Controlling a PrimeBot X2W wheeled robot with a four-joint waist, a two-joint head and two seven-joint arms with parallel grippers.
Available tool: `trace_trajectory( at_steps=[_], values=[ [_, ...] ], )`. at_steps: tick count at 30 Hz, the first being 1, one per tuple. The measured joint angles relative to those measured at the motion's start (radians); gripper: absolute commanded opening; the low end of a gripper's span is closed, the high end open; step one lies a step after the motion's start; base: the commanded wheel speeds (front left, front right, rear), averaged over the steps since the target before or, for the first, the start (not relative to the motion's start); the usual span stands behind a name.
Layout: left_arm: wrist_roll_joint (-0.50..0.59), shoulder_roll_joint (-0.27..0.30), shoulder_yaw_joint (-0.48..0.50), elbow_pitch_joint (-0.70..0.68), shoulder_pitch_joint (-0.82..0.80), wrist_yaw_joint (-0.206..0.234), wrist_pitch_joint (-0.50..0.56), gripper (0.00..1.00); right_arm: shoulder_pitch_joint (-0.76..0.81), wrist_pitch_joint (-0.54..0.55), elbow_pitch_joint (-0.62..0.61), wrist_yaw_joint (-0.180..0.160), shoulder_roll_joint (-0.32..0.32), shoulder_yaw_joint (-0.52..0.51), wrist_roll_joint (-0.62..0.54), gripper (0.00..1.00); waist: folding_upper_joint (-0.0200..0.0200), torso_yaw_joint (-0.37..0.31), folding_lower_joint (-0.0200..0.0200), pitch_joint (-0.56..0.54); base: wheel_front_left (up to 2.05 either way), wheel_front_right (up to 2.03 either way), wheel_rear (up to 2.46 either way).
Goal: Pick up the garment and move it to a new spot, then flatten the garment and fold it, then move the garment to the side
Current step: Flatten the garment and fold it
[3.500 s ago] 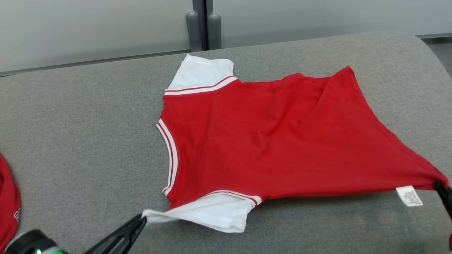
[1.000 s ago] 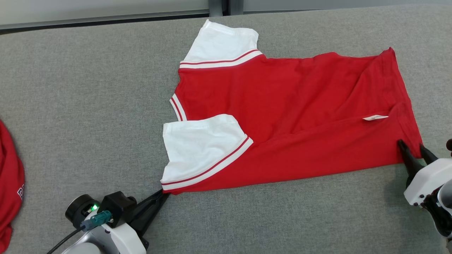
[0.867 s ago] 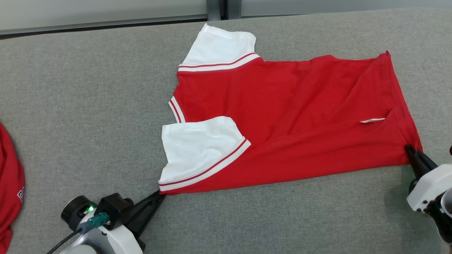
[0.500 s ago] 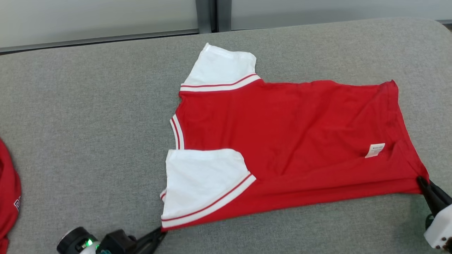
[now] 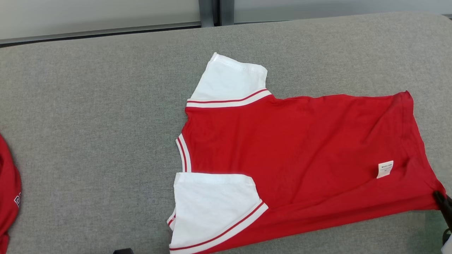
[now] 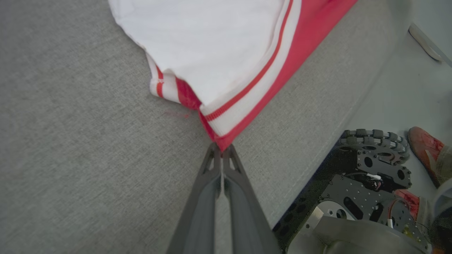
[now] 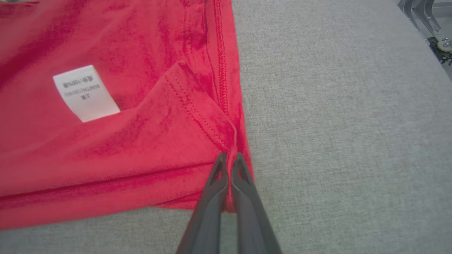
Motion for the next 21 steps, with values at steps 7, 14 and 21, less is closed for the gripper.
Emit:
trace_trajectory(
  at_steps=[7, 14, 21],
  values=[
    [-0.066, 0.006, 0.047, -0.055, 0.007, 0.037, 0.009, 1.0, 0.019, 0.005, -0.076, 0.0, 0.025, -0.136, -0.042, 1.0, 0.0, 0.007, 0.0001, -0.017, 0.0, 0.0, 0.0],
    [-0.134, 0.063, 0.214, -0.203, -0.14, 0.007, -0.021, 1.0, 0.01, -0.043, -0.188, -0.001, 0.073, -0.167, -0.114, 1.0, 0.0, 0.01, 0.0, -0.024, 0.0, 0.0, 0.0],
    [-0.324, 0.019, 0.27, 0.009, -0.514, -0.159, 0.193, 1.0, -0.13, -0.051, -0.239, -0.001, 0.121, -0.063, -0.18, 1.0, 0.0, -0.026, 0.0, 0.017, 0.0, 0.0, 0.0]
  ],
)
